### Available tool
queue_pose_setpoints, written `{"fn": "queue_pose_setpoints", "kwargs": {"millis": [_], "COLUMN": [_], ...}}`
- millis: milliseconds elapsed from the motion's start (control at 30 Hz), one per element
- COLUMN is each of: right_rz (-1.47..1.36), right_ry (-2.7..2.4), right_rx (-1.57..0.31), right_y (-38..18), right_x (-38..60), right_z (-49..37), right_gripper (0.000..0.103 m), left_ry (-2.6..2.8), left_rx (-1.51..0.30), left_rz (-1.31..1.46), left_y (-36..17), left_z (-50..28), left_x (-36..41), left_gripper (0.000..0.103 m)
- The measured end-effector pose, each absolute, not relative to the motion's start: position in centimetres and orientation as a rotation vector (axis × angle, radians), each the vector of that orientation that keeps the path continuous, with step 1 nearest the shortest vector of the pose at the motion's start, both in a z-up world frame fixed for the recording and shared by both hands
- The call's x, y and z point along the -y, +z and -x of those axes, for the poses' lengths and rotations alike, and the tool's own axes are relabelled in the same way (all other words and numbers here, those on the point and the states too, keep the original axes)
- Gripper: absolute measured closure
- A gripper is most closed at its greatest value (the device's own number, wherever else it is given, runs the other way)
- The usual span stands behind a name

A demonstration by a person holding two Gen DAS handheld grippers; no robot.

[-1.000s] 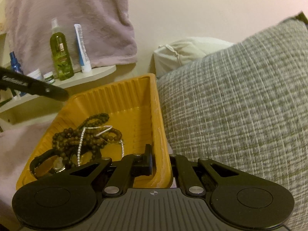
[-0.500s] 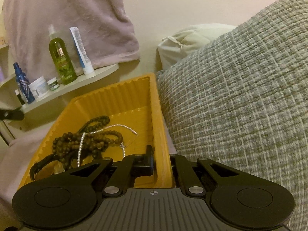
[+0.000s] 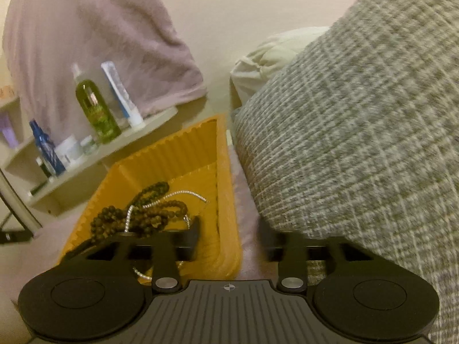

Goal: Organize jewelry
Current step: 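Lower the orange tray flat onto the towel with the right tool and release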

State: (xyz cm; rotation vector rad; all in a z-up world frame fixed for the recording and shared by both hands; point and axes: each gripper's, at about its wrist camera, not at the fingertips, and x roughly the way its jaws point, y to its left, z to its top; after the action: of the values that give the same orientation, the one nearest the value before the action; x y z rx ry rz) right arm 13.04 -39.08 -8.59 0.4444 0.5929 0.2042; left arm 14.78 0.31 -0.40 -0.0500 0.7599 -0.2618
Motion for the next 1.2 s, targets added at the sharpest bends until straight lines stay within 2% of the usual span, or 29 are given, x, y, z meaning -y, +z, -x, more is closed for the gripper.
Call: {"fn": "queue_pose_setpoints", "kwargs": {"millis": [67, 133, 200, 300, 667, 967, 1200], "right_rz": [-0.464, -0.495, -0.529, -0.583, -0.811, -0.378, -0.299], "right_ry": [0.209, 0.223, 0.228, 0.236, 0.191, 0.108, 0.175], "right_rx": [-0.577, -0.560, -0.536, -0.519, -0.576, -0.688, -0.760], "right_y": [-8.4, -8.2, -8.0, -7.8, -5.7, 0.2, 0.8], "right_x": [39.5, 40.1, 40.6, 41.3, 42.2, 35.2, 30.7], "right_z": [-12.6, -12.0, -11.3, -10.5, -9.2, -8.3, -6.4], "right_gripper": [0.042, 0.032, 0.018, 0.015, 0.012, 0.012, 0.012], "left_ry": [-0.247, -0.227, -0.201, -0.181, -0.126, -0.079, -0.062], "left_rx": [-0.760, -0.752, -0.734, -0.744, -0.775, -0.841, -0.839], "left_rz": [0.058, 0.065, 0.074, 0.114, 0.195, 0.220, 0.137], "left_y": [-0.7, -0.9, -1.1, -1.5, -2.3, -1.5, -0.4], "left_z": [-14.2, -13.5, -13.0, -12.4, -10.5, -8.7, -6.5], "left_x": [-0.4, -0.5, -0.6, -1.0, -1.2, -2.0, -1.6], "left_gripper": [0.034, 0.018, 0.009, 0.003, 0.001, 0.001, 0.001]}}
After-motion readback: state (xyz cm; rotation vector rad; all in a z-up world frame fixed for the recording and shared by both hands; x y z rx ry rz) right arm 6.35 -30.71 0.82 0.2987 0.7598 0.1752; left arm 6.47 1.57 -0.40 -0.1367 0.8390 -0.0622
